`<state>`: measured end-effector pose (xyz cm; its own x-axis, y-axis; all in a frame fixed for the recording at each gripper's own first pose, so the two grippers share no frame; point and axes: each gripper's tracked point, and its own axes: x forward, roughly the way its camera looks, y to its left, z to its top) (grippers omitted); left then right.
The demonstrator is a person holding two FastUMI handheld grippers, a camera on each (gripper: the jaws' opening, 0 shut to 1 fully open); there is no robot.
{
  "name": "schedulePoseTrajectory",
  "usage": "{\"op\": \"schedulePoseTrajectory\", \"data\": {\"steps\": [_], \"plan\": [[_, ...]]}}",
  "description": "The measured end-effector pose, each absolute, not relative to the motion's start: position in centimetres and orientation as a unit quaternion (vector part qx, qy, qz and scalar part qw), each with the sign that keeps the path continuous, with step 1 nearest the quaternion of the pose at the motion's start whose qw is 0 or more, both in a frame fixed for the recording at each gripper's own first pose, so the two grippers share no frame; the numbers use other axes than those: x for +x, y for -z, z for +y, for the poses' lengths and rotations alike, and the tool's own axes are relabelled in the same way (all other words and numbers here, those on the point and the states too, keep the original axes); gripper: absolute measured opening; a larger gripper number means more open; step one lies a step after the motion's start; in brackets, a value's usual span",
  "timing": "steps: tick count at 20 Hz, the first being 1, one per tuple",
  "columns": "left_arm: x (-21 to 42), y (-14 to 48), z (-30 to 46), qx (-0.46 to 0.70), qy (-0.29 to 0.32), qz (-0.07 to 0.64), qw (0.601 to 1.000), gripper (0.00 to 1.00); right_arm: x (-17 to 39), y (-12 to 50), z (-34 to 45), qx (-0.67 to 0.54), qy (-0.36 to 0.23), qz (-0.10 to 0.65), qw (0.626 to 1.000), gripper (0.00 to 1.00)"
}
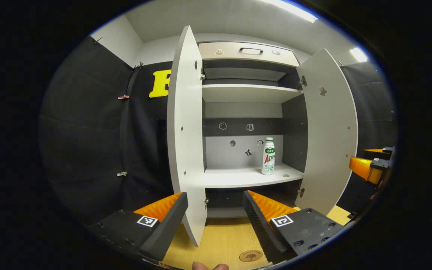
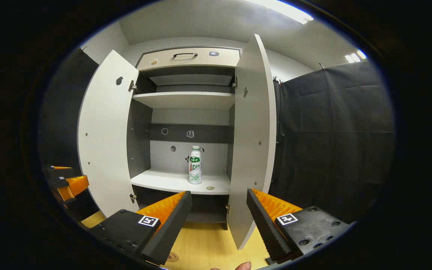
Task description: Grasp the bottle in the cabinet with the left hand and place it on the coaster, then close the right door with the right hand and the left door with the left hand.
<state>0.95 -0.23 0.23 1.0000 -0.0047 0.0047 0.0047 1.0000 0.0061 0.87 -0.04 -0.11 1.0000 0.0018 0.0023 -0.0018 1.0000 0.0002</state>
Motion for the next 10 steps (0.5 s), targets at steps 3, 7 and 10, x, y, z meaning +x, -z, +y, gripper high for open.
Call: {"op": "schedulePoseTrajectory", "data": {"steps": [3, 7, 10], "plan": [[1.2, -0.2, 0.0, 0.003, 0.001, -0.002, 1.000, 0.94, 1.1, 0.1, 0.8, 0.001, -0.015, -0.001, 1.000, 0.98], [1.8, -0.2, -0.1, 0.002, 0.001, -0.001, 1.000, 0.94, 1.5, 0.0, 1.3, 0.005, -0.022, -0.001, 1.000, 0.98], [2.6, -0.4, -0.9, 0.003, 0.006, -0.003, 1.000, 0.94, 1.9, -0.3, 1.1, 0.007, -0.022, -0.005, 1.000, 0.98]]}}
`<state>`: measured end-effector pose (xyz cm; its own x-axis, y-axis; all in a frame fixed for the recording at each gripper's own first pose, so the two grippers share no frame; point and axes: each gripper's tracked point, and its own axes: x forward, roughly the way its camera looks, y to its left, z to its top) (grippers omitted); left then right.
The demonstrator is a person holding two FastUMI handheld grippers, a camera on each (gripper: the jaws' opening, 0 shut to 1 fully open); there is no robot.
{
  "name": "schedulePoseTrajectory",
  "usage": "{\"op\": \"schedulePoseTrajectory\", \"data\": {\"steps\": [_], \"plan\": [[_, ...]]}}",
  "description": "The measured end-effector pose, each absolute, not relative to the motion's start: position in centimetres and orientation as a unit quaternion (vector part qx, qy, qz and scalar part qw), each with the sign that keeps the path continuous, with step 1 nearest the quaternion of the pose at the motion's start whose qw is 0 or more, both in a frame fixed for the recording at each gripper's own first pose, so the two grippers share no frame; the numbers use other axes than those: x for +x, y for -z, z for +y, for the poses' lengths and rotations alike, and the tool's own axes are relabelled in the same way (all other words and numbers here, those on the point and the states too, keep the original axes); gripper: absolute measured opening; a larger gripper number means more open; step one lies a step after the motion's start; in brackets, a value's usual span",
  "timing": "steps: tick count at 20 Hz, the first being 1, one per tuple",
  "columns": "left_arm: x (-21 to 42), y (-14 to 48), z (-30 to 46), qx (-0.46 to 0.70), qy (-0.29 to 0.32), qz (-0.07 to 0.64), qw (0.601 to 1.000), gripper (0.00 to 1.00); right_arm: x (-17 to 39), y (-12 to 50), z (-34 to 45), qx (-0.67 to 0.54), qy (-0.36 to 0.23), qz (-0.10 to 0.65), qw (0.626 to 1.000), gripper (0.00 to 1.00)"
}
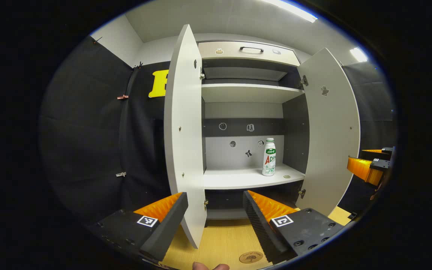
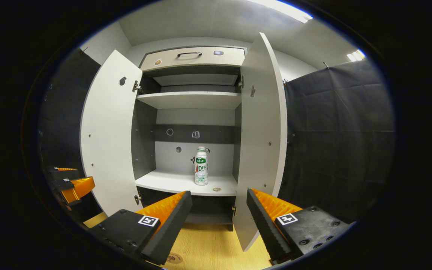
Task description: Grasp the bottle in the cabinet with the left hand and place it on the coaster, then close the right door with the right hand and the left door with the left hand.
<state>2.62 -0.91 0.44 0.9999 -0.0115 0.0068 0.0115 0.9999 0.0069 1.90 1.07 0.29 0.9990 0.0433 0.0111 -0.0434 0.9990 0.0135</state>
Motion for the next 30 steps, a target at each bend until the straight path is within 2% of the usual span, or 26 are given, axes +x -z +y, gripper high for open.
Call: {"op": "schedulePoseTrajectory", "data": {"steps": [6, 7, 8, 12, 22, 30], "plan": [[5.8, -1.0, -4.5, 0.001, 0.028, -0.007, 1.000, 0.94, 2.8, -0.6, -1.1, 0.015, -0.010, -0.010, 1.000, 0.98], [6.6, -1.0, -5.6, -0.001, 0.037, -0.007, 0.999, 0.97, 2.8, -0.4, -1.4, 0.014, -0.009, -0.008, 1.000, 0.98], [7.4, -1.0, -6.8, 0.000, 0.046, -0.008, 0.999, 0.94, 2.8, -0.3, -1.9, 0.012, -0.006, -0.008, 1.000, 0.98], [11.1, -1.6, -11.1, 0.009, 0.082, -0.015, 0.996, 0.94, 2.8, 0.4, -3.7, 0.009, 0.004, -0.002, 1.000, 0.98], [25.3, -2.0, -21.0, -0.026, 0.150, -0.005, 0.988, 0.94, 2.8, 0.6, -7.9, 0.014, 0.014, -0.004, 1.000, 0.98], [36.6, -0.5, -24.6, 0.002, 0.139, -0.002, 0.990, 0.94, 3.3, 1.1, -12.3, 0.012, 0.039, -0.002, 0.999, 0.98]]}}
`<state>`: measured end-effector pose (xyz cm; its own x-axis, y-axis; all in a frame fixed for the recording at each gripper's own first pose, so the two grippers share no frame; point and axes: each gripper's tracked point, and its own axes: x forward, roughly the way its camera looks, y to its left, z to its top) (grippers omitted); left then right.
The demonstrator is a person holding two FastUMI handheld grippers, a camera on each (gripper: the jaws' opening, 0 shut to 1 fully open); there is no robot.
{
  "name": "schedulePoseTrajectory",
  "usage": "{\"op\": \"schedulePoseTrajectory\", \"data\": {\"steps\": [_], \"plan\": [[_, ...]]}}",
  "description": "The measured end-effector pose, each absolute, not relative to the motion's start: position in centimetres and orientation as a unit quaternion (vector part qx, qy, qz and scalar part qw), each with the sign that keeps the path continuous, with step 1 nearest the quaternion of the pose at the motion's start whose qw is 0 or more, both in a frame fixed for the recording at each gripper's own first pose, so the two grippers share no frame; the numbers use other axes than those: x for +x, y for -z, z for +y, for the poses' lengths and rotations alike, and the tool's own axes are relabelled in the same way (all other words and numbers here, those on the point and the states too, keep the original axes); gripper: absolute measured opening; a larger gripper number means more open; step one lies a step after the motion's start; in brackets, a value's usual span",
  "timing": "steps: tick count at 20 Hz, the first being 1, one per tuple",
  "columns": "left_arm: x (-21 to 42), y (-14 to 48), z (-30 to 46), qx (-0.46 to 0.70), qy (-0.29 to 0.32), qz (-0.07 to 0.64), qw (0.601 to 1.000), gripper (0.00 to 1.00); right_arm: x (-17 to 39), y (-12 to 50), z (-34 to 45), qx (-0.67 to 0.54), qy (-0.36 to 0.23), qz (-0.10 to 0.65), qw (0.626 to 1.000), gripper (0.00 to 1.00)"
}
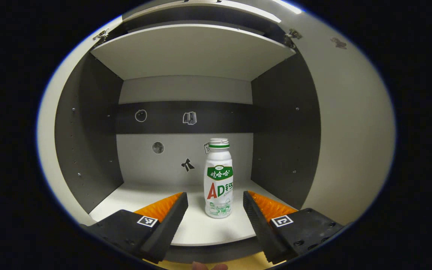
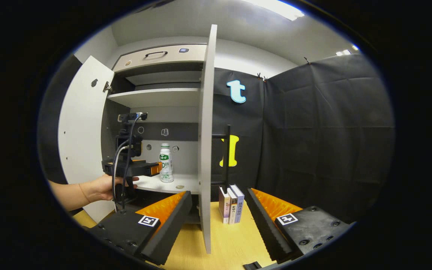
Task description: Grasp the bottle in the cabinet with the left hand and place it on the coaster, then close the right door with the right hand and the left door with the left hand.
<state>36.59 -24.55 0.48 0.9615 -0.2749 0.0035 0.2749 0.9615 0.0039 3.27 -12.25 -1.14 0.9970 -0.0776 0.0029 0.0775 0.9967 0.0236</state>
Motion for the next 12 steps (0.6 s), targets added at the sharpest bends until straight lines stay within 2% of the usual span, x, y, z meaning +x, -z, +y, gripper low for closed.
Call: {"op": "schedulePoseTrajectory", "data": {"steps": [5, 11, 12], "plan": [[41.8, 1.3, -26.4, 0.007, 0.138, 0.011, 0.990, 0.94, 4.1, 1.6, -14.5, 0.011, 0.051, -0.002, 0.999, 0.98], [44.9, 0.6, -28.1, -0.003, 0.139, 0.007, 0.990, 0.94, 5.5, 1.9, -16.6, 0.004, 0.063, 0.001, 0.998, 0.98], [44.8, 0.5, -27.8, -0.009, 0.140, 0.007, 0.990, 0.92, 5.6, 1.9, -16.8, 0.002, 0.066, 0.001, 0.998, 0.98]]}}
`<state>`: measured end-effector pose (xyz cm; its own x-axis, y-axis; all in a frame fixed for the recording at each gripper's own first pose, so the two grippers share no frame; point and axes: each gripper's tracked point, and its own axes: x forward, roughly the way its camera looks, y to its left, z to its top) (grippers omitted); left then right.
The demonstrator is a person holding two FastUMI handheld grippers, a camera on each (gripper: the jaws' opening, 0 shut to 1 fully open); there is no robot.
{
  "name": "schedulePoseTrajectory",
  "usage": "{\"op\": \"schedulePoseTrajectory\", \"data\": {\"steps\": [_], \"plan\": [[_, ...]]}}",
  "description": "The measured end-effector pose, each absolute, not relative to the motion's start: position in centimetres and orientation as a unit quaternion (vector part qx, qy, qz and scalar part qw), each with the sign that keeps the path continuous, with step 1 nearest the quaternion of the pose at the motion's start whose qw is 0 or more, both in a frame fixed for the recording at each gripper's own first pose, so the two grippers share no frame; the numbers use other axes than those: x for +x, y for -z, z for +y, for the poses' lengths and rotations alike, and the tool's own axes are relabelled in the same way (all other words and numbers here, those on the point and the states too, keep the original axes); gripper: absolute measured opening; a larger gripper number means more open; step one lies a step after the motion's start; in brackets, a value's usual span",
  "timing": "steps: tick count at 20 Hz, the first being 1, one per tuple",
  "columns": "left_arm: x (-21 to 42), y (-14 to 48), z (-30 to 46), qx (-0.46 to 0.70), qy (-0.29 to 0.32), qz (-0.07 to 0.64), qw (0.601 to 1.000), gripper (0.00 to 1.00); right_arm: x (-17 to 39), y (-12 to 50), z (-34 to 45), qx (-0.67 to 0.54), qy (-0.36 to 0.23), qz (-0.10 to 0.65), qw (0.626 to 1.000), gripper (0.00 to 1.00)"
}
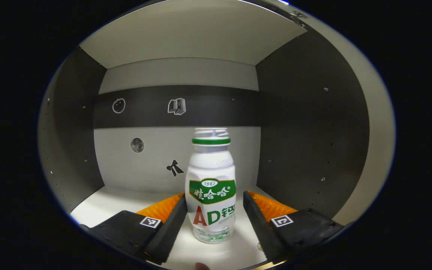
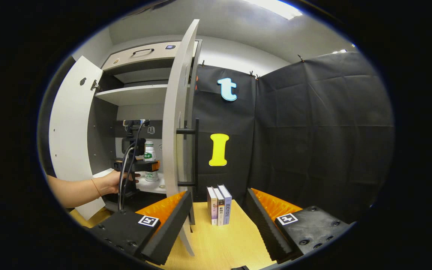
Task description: Grasp the bottle in the cabinet with the left hand and place it on the coaster, then close the right door with the right hand and the left door with the left hand.
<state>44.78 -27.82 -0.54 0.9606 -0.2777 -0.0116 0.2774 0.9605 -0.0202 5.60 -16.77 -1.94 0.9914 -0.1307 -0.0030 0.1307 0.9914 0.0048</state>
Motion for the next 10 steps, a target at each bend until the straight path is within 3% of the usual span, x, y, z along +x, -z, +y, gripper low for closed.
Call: {"op": "schedulePoseTrajectory", "data": {"steps": [2, 10], "plan": [[44.9, 0.7, -27.9, -0.017, 0.144, 0.007, 0.989, 0.78, 5.7, 1.9, -17.3, 0.000, 0.070, 0.002, 0.998, 0.98], [41.0, -1.5, -24.3, -0.018, 0.143, -0.003, 0.990, 0.76, 5.5, 1.4, -15.9, -0.003, 0.063, -0.008, 0.998, 0.98]]}}
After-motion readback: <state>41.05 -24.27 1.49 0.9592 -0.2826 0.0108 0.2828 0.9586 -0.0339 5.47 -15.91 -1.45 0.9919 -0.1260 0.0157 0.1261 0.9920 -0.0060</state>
